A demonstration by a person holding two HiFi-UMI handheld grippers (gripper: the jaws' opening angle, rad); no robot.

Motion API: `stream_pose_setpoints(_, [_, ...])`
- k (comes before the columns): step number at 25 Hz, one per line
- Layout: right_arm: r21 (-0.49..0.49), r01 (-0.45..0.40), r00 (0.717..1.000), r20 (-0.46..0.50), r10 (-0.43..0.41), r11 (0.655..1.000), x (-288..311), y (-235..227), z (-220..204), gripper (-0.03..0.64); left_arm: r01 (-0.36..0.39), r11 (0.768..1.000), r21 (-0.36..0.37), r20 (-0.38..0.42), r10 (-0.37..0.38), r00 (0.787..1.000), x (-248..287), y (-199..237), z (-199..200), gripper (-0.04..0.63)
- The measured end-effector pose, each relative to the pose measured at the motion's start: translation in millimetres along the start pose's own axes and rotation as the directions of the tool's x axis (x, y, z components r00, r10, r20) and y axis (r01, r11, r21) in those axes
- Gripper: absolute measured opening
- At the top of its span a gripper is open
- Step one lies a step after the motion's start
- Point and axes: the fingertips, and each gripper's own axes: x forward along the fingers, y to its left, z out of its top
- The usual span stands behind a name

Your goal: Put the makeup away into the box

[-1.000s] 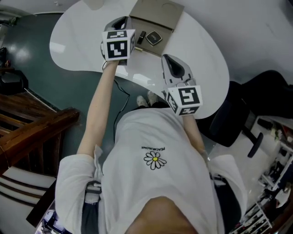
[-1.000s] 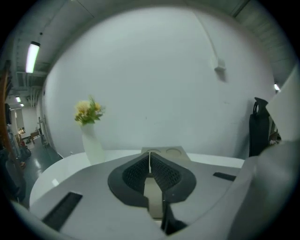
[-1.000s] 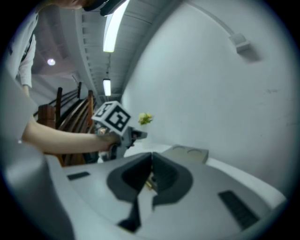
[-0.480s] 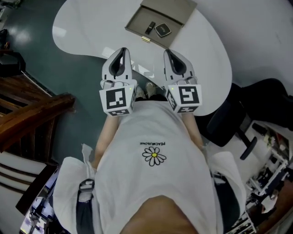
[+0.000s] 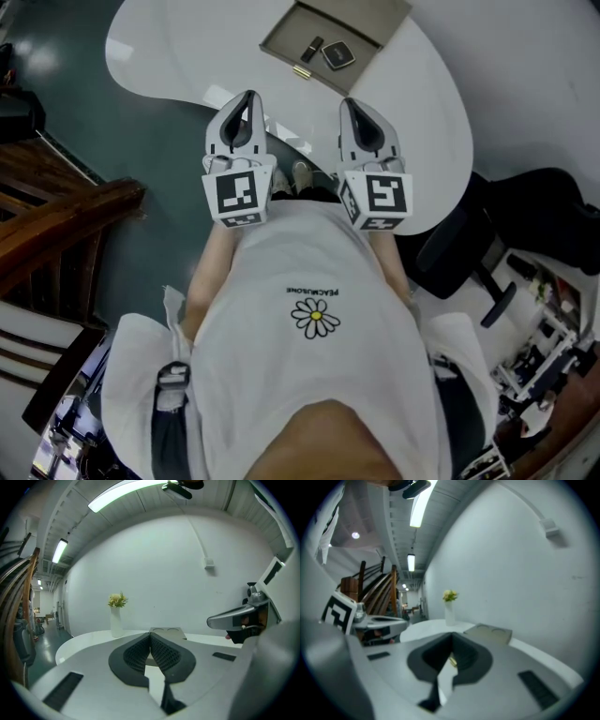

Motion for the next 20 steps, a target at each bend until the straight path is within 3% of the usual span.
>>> stream_pose_setpoints(20, [0.008, -0.018, 1.000, -0.019, 0.018, 1.000, 8.2, -9.7, -4.3, 0.029, 0.028, 0.998, -0.051, -0.021, -0.029, 0.999, 22.3, -12.4, 1.9, 0.021])
